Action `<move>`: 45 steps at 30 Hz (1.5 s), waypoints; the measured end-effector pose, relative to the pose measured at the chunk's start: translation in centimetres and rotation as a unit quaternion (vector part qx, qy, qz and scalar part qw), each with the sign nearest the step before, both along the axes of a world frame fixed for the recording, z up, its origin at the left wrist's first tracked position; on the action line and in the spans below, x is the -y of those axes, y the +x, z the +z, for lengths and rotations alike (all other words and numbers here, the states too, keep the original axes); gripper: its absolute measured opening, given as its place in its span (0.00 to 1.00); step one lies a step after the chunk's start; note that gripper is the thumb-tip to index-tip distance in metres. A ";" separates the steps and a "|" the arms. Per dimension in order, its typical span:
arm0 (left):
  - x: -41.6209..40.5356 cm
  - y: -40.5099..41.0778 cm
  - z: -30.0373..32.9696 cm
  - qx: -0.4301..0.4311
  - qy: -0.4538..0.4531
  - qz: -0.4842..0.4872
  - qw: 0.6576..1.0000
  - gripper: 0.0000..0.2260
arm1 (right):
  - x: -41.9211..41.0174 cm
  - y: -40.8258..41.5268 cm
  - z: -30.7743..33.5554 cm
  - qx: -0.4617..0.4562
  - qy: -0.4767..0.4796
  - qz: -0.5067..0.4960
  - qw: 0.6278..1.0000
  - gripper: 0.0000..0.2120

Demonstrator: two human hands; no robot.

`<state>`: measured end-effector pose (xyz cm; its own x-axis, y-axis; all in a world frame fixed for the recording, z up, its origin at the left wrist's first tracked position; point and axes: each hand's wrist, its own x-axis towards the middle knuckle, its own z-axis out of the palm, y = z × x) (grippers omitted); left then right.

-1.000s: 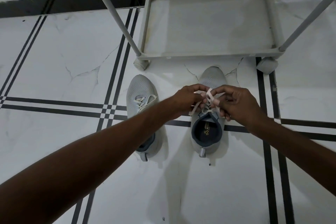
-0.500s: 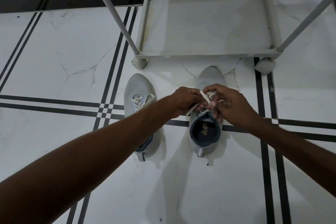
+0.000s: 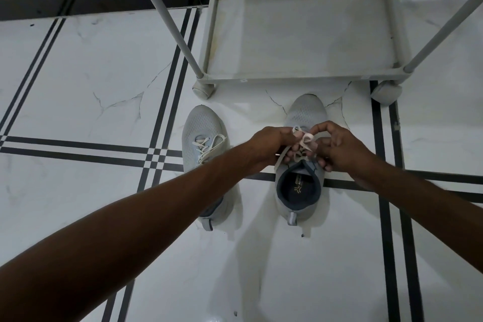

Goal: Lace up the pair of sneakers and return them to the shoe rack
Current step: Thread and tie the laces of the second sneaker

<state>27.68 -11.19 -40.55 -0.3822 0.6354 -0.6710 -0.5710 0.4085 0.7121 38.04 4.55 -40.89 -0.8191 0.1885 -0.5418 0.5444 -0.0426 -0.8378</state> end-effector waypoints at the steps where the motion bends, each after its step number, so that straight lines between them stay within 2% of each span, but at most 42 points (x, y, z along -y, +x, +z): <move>1: 0.3 -0.1 0.1 -0.020 0.004 -0.021 1.000 0.06 | -0.2 0.0 -0.2 0.006 -0.009 -0.001 1.000 0.12; 2: 0.4 -0.2 0.3 -0.059 0.006 -0.047 0.997 0.06 | -0.3 0.0 -0.4 0.009 -0.011 -0.001 1.000 0.11; 4: 0.5 -0.7 0.8 -0.214 -0.010 -0.116 0.970 0.05 | -0.3 0.1 -0.7 0.013 -0.012 0.002 1.000 0.10; 5: 0.4 -1.0 0.8 -0.318 -0.025 -0.151 0.936 0.04 | -0.3 0.1 -0.8 0.014 -0.016 0.004 1.000 0.09; 7: 0.0 -1.0 0.7 -0.512 -0.054 -0.194 0.835 0.03 | -0.3 0.1 -0.7 0.016 -0.032 0.010 0.999 0.07; 9: -0.4 -0.1 0.1 -0.621 -0.081 -0.199 0.754 0.04 | -0.4 -0.1 -0.5 0.021 -0.047 0.017 0.999 0.06; 11: -0.7 0.9 -0.8 -0.673 -0.097 -0.192 0.708 0.06 | -0.6 -0.4 -0.3 0.022 -0.061 0.022 0.998 0.09; 12: -0.7 1.2 -1.1 -0.682 -0.100 -0.180 0.702 0.06 | -0.8 -0.4 -0.2 0.023 -0.067 0.023 0.997 0.10; 13: -0.8 1.3 -1.2 -0.671 -0.097 -0.156 0.718 0.06 | -0.9 -0.5 -0.2 0.025 -0.071 0.024 0.997 0.11; 16: -1.1 1.7 -0.8 -0.560 -0.087 -0.064 0.822 0.04 | -0.8 -0.5 -0.2 0.024 -0.047 0.017 0.998 0.09; 17: -1.2 1.8 -0.7 -0.536 -0.093 -0.049 0.838 0.04 | -0.8 -0.4 -0.3 0.018 -0.020 0.005 1.000 0.07; 19: -0.6 1.7 -0.6 -0.502 -0.114 -0.030 0.857 0.05 | -1.1 -0.3 -0.8 -0.003 0.091 -0.009 0.996 0.05; 21: 1.0 1.0 -0.6 -0.439 -0.120 -0.005 0.891 0.05 | -2.1 0.1 -1.6 -0.019 0.216 -0.012 0.976 0.05; 22: 2.2 0.7 -0.7 -0.405 -0.126 -0.002 0.906 0.05 | -2.6 0.4 -2.0 -0.016 0.246 -0.016 0.969 0.05; 27: 6.1 0.6 -1.8 -0.335 -0.164 -0.042 0.927 0.03 | -3.0 1.5 -3.5 0.001 0.285 -0.011 0.959 0.06; 30: 4.9 -0.1 -1.0 -0.376 -0.170 -0.104 0.905 0.02 | -2.7 1.0 -2.8 -0.010 0.249 -0.028 0.968 0.05; 34: 2.7 -0.2 0.0 -0.415 -0.151 -0.171 0.881 0.12 | -2.3 -0.1 -1.9 0.012 0.036 -0.138 0.990 0.05; 38: 1.3 0.6 -0.5 -0.513 -0.185 -0.214 0.811 0.12 | -1.7 -1.8 -2.1 0.071 -0.153 -0.214 0.962 0.10; 42: 1.1 0.2 -0.6 -0.557 -0.178 -0.258 0.769 0.09 | -2.2 -2.1 -2.4 0.100 -0.189 -0.150 0.965 0.10; 45: 1.2 -0.2 -1.0 -0.596 -0.188 -0.334 0.706 0.08 | -2.3 -1.8 -2.2 0.088 -0.207 -0.122 0.967 0.12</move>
<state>27.52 -12.43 -41.54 -0.5173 0.8034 -0.2949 0.7513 0.5913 0.2930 36.24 6.85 -43.04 -0.6659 0.1016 -0.7391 0.6081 -0.5000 -0.6166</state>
